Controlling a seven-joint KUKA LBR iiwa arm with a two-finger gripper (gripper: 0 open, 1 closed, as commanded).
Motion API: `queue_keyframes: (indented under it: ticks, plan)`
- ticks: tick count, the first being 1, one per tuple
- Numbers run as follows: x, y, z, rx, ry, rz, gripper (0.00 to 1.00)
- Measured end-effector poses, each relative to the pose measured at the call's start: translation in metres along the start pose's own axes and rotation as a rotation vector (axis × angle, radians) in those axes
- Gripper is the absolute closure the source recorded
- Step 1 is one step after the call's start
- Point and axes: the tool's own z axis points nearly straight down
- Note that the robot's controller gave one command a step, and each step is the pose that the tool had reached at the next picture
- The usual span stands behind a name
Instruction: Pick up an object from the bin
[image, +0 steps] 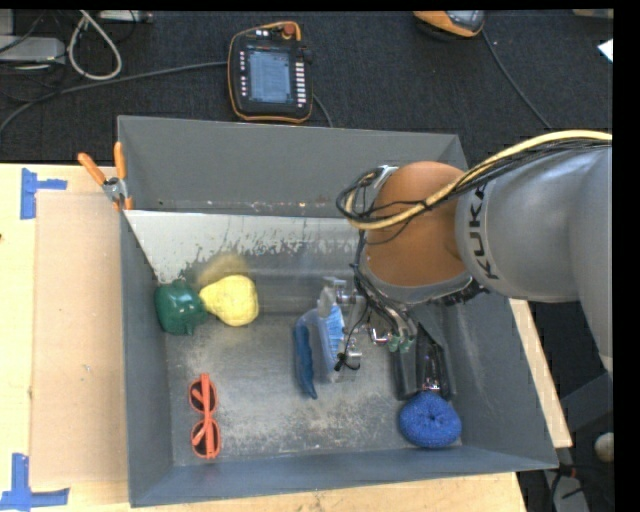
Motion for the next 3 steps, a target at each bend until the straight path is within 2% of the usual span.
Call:
queue_keyframes:
  ticks: [1, 2, 3]
  plan:
    - [-0.001, 0.000, -0.004, 0.000, -0.004, 0.002, 0.00]
    - [-0.030, 0.028, 0.058, 0.001, 0.006, -0.374, 0.00]
    - [-0.029, 0.027, 0.018, 0.000, -0.006, -0.438, 0.00]
